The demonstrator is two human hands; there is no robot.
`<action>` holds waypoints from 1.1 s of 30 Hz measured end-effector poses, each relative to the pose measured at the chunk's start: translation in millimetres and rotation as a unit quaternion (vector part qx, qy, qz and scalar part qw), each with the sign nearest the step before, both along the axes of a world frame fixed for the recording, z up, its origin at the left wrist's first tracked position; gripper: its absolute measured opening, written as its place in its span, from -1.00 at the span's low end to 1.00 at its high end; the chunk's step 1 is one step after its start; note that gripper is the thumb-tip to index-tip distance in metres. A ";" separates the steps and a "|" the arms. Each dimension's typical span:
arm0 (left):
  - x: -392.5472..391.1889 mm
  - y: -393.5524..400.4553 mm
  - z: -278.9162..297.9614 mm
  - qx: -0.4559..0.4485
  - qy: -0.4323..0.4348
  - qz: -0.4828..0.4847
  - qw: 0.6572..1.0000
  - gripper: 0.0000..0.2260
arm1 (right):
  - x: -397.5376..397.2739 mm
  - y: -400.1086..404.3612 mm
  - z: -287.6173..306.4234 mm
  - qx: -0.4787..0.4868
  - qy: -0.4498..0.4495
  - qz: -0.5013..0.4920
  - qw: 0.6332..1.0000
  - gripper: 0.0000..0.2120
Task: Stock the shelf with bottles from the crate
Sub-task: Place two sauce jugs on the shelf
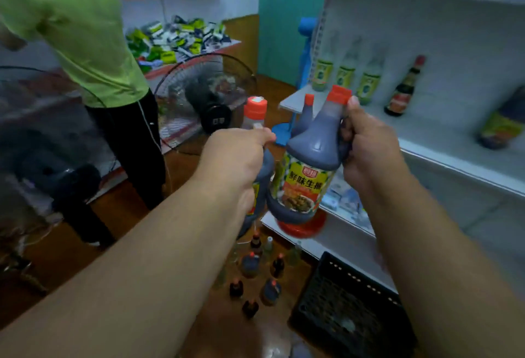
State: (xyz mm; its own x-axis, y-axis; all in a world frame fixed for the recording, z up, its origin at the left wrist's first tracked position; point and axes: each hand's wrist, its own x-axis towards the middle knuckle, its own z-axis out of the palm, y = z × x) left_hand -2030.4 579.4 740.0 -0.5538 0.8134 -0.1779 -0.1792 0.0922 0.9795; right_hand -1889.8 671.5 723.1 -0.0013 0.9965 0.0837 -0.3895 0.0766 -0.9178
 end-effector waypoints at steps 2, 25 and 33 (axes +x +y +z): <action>19.4 -3.6 2.4 -0.008 -0.003 -0.039 0.999 -0.85 | 27.1 -19.0 0.9 -0.006 0.019 -0.020 1.000 -0.58; 486.2 -56.2 -43.5 -0.072 -0.072 -0.309 0.946 -0.75 | 517.5 -154.7 -9.7 -0.065 0.082 -0.303 0.947 -0.63; 598.9 -5.9 -59.9 -0.093 -0.034 -0.347 0.933 -0.77 | 624.9 -128.1 -22.5 -0.082 0.084 -0.354 0.928 -0.60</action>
State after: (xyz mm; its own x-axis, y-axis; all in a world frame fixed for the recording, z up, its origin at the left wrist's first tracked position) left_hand -1431.5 573.5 680.1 0.1125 0.9231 -0.3678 -0.0740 0.3769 0.9233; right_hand -1264.9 543.4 700.6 0.6572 0.7424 -0.1303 -0.4341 0.2316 -0.8706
